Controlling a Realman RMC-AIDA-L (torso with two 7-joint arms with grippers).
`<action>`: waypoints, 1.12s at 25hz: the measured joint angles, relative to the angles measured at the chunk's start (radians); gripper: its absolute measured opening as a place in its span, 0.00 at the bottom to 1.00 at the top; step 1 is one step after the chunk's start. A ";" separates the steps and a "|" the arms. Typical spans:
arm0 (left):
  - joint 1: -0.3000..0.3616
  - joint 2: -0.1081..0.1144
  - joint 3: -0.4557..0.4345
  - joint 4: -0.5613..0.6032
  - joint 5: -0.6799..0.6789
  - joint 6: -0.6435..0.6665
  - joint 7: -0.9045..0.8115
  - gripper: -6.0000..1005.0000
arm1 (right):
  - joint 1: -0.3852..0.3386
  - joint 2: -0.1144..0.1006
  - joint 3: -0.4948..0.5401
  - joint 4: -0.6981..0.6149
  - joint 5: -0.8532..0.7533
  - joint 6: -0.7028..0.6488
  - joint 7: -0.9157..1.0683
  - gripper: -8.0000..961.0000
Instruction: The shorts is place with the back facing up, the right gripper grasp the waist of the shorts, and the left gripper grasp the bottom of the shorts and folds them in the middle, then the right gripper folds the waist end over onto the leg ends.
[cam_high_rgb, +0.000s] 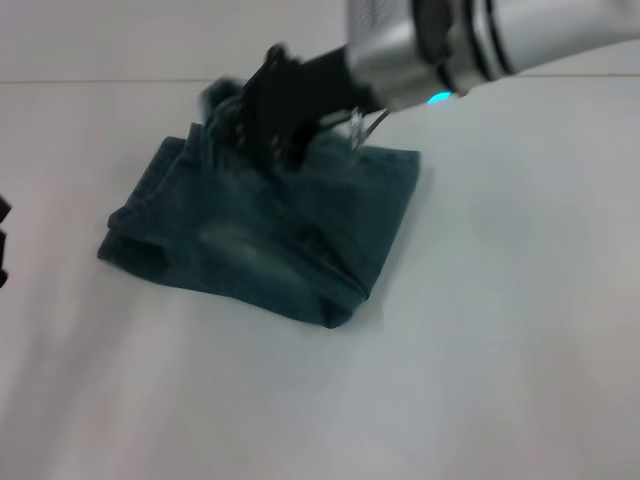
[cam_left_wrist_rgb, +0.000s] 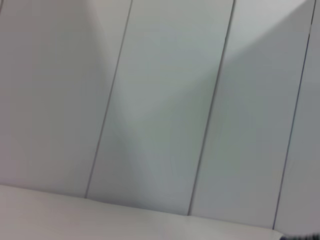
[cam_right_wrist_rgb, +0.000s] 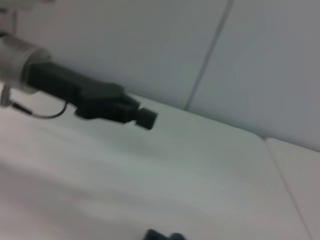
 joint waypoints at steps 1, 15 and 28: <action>0.011 -0.001 -0.002 0.002 -0.001 0.011 -0.002 0.03 | 0.024 0.004 -0.006 0.034 0.002 0.005 -0.036 0.14; 0.060 -0.005 -0.005 0.002 0.002 0.083 -0.028 0.07 | 0.111 0.028 -0.374 0.162 0.228 0.237 -0.181 0.15; 0.042 0.008 0.076 0.084 0.111 0.144 -0.092 0.11 | -0.264 -0.002 -0.324 -0.235 0.272 0.136 0.152 0.80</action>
